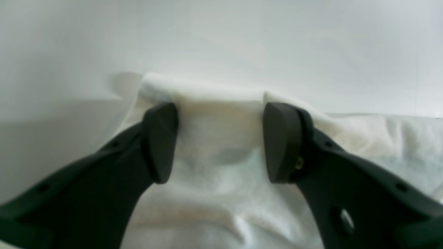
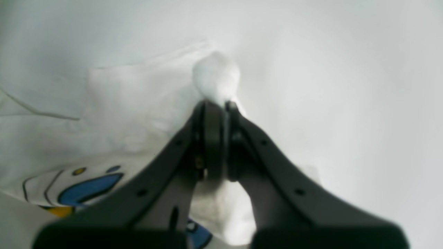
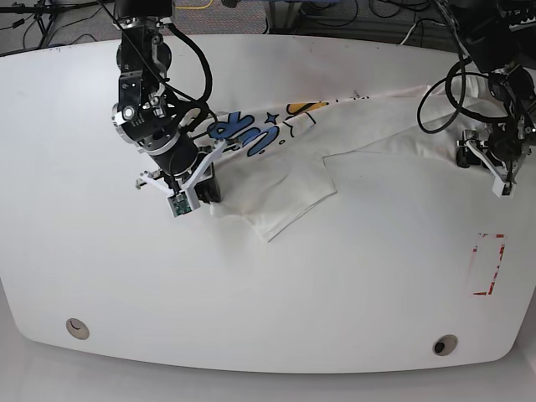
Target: Fold the T-shirt properly
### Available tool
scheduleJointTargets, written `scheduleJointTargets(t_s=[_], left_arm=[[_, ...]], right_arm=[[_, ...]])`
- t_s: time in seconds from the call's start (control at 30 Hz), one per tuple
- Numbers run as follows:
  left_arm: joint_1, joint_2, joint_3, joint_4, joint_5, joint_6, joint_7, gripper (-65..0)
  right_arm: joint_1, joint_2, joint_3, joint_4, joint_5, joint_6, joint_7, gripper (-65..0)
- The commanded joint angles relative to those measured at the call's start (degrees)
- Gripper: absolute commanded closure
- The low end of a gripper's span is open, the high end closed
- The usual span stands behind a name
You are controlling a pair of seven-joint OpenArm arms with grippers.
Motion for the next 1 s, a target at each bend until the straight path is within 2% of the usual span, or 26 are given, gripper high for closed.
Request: scheduleJointTargets(t_s=[0.0,0.57,0.97], left_arm=[[0.0,-1.5,-0.2,0.8,0.3,-0.1,0.8,-36.3],[1.2,-3.1,-0.1,1.8,0.3,-0.1,1.5,-36.4],[6.7,-2.7,-2.3,13.0,-0.8,-0.1,6.7,-36.1]], right_arm=[[0.6,0.3,0.1,1.2,0.5,-0.2,1.3,-0.8],[0.5,0.1,0.1,1.2,0.7,-0.4,1.0,-0.5],[0.6,0.3,0.2,0.7,0.7,-0.2,1.1,-0.6]])
